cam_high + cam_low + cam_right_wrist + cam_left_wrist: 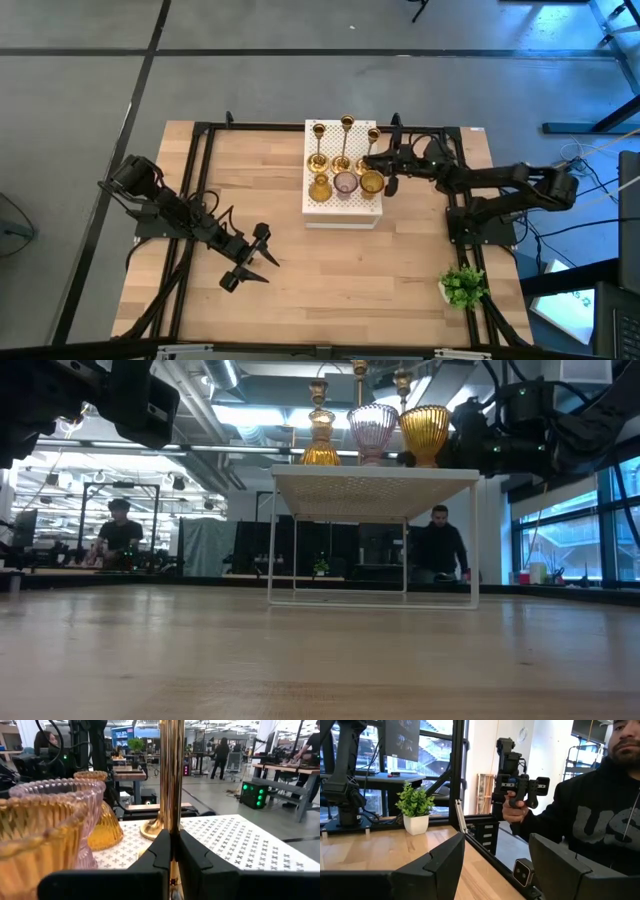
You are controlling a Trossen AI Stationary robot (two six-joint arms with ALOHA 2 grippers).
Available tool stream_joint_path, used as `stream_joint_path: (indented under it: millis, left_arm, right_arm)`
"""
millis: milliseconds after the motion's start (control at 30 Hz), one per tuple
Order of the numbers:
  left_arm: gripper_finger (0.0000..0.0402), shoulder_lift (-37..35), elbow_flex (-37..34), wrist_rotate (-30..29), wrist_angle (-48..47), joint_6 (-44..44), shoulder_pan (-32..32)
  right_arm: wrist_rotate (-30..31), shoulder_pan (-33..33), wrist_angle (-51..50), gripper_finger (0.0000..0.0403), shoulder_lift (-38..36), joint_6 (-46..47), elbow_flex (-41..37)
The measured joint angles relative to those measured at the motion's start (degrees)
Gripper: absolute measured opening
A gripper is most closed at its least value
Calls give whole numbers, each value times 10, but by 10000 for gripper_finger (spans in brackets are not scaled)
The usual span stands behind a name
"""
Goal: Pick & Place candle stick holders
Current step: Put the gold candle holder on the shelf
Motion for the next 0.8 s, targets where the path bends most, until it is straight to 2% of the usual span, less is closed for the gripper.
stream_joint_path:
  millis: [167, 800]
  left_arm:
    - [218, 0, 0, 0, 0, 0, 0]
    - [218, 0, 0, 2, -2, -5, -8]
  right_arm:
    - [1, 0, 27, 14, 16, 2, 0]
    - [17, -3, 10, 14, 16, -2, 0]
